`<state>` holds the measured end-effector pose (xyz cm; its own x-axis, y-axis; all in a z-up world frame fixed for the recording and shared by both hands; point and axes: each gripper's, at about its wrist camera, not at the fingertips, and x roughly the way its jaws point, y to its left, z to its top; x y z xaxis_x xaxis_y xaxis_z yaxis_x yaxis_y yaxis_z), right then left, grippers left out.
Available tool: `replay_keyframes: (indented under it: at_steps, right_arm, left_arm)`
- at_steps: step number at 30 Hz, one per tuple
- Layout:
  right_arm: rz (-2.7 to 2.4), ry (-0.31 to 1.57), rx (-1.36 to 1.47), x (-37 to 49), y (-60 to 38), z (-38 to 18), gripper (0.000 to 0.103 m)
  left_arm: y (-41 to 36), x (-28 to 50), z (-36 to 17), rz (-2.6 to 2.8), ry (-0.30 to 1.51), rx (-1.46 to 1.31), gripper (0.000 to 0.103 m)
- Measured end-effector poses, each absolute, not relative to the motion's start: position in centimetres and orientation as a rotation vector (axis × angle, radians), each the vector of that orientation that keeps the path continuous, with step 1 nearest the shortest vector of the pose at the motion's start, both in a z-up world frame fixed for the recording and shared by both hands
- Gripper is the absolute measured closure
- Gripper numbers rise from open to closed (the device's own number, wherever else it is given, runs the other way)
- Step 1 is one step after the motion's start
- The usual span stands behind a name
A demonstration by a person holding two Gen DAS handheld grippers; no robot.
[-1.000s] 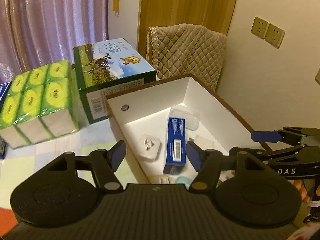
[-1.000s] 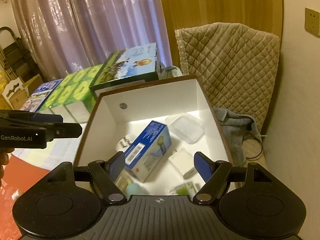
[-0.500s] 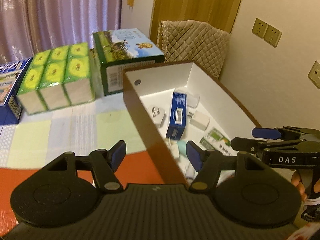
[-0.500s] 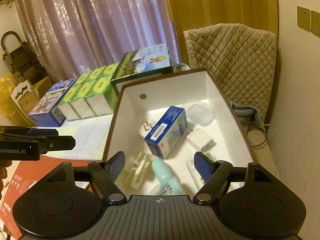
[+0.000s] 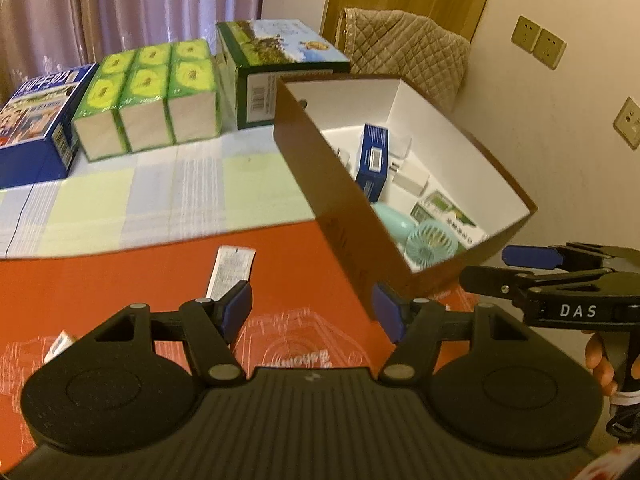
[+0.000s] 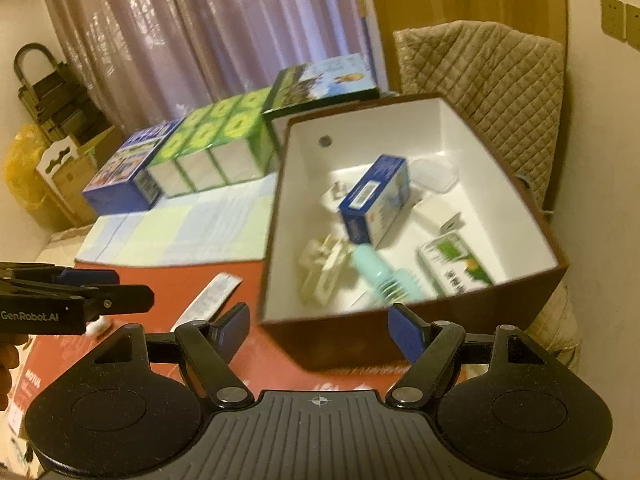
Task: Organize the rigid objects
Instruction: 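Withdraw both tools from the box back over the mat, then grasp the white pill bottle with the left tool while the right tool grasps the white lotion tube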
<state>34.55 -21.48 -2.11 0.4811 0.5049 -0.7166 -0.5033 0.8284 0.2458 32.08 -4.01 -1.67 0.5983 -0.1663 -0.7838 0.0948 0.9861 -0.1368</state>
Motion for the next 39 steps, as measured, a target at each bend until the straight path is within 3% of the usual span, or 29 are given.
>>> replay_keyframes:
  at_steps: [39]
  right_arm:
    - [0.764,1.015,-0.157,27.7,-7.9,-6.8,0.030]
  left_arm:
    - [8.0,25.1,-3.4,0.046,0.947,-0.156,0.041]
